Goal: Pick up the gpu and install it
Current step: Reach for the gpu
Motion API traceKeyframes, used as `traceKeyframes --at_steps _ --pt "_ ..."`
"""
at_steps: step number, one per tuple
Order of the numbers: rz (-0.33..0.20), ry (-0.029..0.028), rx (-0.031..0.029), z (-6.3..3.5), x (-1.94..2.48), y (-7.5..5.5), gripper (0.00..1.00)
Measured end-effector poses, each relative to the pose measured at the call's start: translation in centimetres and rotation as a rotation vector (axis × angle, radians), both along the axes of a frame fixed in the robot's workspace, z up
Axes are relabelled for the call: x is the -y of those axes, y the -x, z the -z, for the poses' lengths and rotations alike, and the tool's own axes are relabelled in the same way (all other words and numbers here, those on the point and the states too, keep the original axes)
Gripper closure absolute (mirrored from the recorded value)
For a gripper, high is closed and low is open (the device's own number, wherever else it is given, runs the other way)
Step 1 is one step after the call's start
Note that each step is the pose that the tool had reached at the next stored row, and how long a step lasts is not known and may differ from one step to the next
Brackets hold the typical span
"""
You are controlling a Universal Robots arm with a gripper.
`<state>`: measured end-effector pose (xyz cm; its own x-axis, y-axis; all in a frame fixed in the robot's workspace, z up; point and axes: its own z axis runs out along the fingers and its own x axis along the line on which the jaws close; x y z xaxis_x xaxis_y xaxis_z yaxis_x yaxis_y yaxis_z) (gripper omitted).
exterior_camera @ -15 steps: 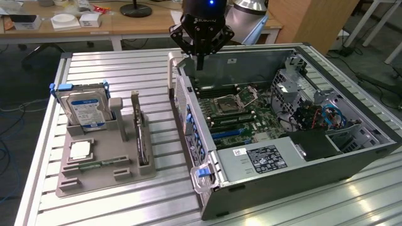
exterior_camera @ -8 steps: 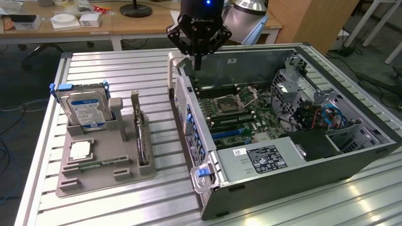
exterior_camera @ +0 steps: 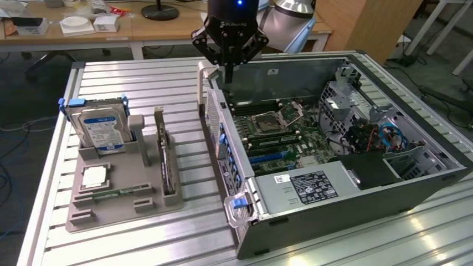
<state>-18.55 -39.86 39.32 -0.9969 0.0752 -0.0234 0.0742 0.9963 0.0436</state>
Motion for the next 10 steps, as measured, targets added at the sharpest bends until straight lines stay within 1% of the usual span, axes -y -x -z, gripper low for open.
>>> traceKeyframes --at_steps 10 --pt "0.000 0.0000 0.0000 0.00 0.00 1.2 0.90"
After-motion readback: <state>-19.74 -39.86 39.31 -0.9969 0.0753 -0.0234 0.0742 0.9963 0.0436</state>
